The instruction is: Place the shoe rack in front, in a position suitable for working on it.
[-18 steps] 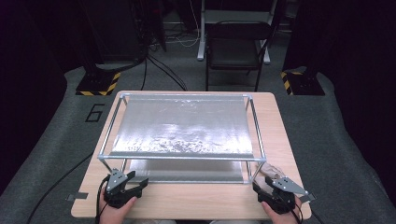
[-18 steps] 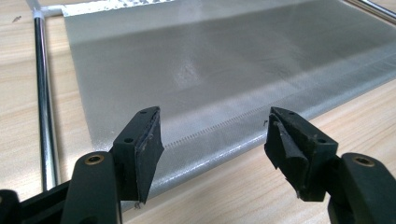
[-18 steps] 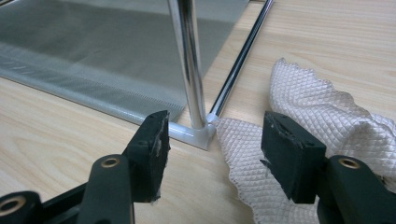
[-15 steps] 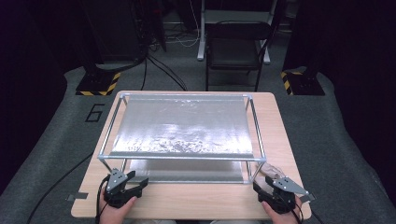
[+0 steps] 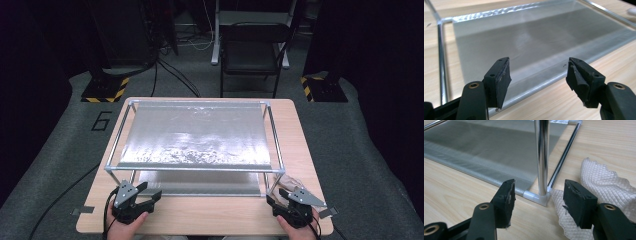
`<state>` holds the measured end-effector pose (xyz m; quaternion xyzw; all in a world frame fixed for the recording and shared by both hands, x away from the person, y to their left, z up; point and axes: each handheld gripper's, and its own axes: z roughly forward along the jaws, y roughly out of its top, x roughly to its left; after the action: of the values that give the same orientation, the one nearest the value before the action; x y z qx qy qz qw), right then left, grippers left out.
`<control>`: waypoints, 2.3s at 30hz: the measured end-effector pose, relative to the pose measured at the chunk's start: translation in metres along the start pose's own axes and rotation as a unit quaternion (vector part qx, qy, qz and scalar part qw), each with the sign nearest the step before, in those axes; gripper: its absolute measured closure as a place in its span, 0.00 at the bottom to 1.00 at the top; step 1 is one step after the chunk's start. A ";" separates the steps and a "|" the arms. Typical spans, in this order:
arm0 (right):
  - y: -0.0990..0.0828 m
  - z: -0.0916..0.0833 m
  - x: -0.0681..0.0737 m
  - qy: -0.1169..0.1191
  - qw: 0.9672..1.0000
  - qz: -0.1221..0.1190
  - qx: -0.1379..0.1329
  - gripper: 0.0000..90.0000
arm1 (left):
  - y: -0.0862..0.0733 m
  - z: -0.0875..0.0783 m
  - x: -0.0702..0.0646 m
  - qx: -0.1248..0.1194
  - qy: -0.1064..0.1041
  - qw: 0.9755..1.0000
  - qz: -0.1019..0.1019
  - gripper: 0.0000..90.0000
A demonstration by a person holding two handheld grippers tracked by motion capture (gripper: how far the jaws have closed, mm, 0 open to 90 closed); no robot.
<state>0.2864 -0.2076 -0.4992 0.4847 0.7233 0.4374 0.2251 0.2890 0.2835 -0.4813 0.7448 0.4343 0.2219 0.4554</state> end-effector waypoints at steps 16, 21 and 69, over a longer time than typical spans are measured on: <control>0.007 0.003 0.002 0.010 1.000 0.010 -0.014 0.62 | 0.029 -0.028 -0.008 -0.024 -0.016 0.999 -0.023 0.44; 0.009 0.005 0.003 0.015 1.000 0.005 -0.012 0.67 | 0.039 -0.034 -0.008 -0.027 -0.019 0.999 -0.016 0.46; 0.009 0.004 0.031 0.089 0.995 -0.049 -0.008 0.88 | 0.098 -0.055 -0.009 -0.046 -0.013 0.999 0.016 0.49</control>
<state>0.2807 -0.1763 -0.4906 0.4056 0.7599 0.4732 0.1850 0.2878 0.2824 -0.3685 0.7324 0.4059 0.2392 0.4916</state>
